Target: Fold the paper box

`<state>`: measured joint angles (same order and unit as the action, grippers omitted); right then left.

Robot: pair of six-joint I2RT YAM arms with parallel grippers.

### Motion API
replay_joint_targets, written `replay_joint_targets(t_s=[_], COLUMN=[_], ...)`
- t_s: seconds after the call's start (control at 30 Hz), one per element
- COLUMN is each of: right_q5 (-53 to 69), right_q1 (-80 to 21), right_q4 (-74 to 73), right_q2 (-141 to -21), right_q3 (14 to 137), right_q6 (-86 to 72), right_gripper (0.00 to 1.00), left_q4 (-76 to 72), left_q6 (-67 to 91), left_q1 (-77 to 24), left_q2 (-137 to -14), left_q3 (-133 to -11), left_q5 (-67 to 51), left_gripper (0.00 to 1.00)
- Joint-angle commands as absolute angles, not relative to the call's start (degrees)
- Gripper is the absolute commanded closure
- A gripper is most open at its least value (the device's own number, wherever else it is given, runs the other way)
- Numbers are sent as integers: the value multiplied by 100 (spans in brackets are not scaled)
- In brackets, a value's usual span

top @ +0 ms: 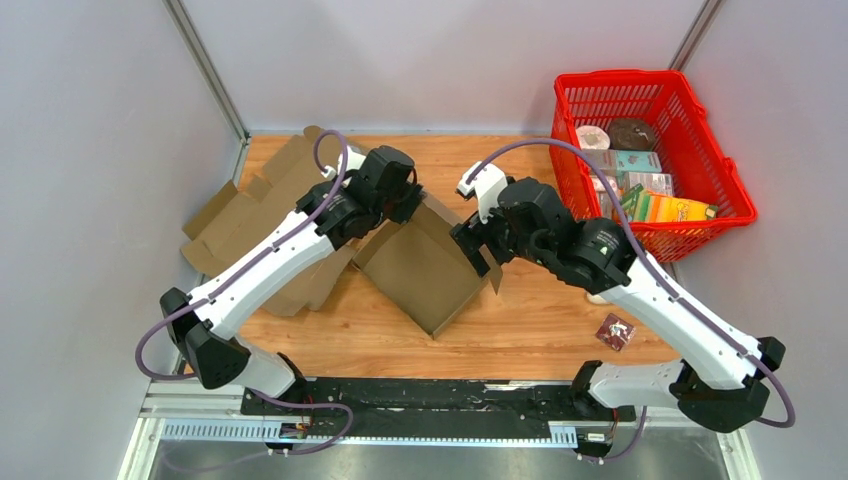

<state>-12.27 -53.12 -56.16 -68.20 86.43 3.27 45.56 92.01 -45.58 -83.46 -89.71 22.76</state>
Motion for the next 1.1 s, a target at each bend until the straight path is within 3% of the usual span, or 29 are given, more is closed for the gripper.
replay_joint_targets(t_s=[0.0,0.17,0.27,0.37,0.43,0.47,0.5,0.53,0.57,0.6,0.67,0.73,0.87,0.97,1.07], right_q5=[-1617,-1775,-2056,-2136,-2092,-2101,-2153,-2249,-2285,-2355,-2539,-2584,-1549,-942,-608], right_q1=[-5326,-5335,-5326,-5335,-5335,-5335,-5344,-5326,-5326,-5335,-5326,-5283,-4879,-4685,-4501], right_q4=[-5300,-5238,-5256,-5055,-4957,-4957,-4957,-4931,-4913,-4904,-4878,-4843,-4641,-4649,-4649], right_q2=[-6811,-7039,-7259,-7286,-7260,-7260,-7251,-7251,-7234,-7199,-7111,-6927,-6479,-6294,-6179], right_q3=[8780,8780,8877,8824,8746,8728,8710,8649,8588,8543,8360,8262,8051,7972,7866], right_q6=[738,773,756,791,826,904,940,984,1097,1160,1282,1441,1590,1854,2048], right_gripper=[14,24,39,57,75,83,100,100,100,100,100,100,100,100,100], left_q4=[4508,4606,4536,4448,4264,4150,4061,3956,3868,3815,3483,2782,1443,1266,513], left_q6=[9185,9246,9255,9185,8905,8825,8546,8317,8071,7503,6684,4762,1907,1198,1073], left_q1=[-4518,-4500,-4500,-4491,-4465,-4447,-4439,-4438,-4438,-4421,-4369,-4272,-3982,-3491,-2463], left_q2=[-8033,-7946,-7849,-7778,-7708,-7665,-7525,-7436,-7314,-6999,-6524,-5418,-3660,-3821,-4767], left_q3=[-9017,-9009,-8912,-8833,-8728,-8693,-8544,-8447,-8342,-8071,-7684,-6675,-5284,-4808,-4597], left_q5=[2356,2215,2171,2127,2013,1969,1925,1934,1925,1846,1758,1425,574,-375,-2434], left_gripper=[100,100,100,100,100,88,78,65,34,25,23,23,23,22,23])
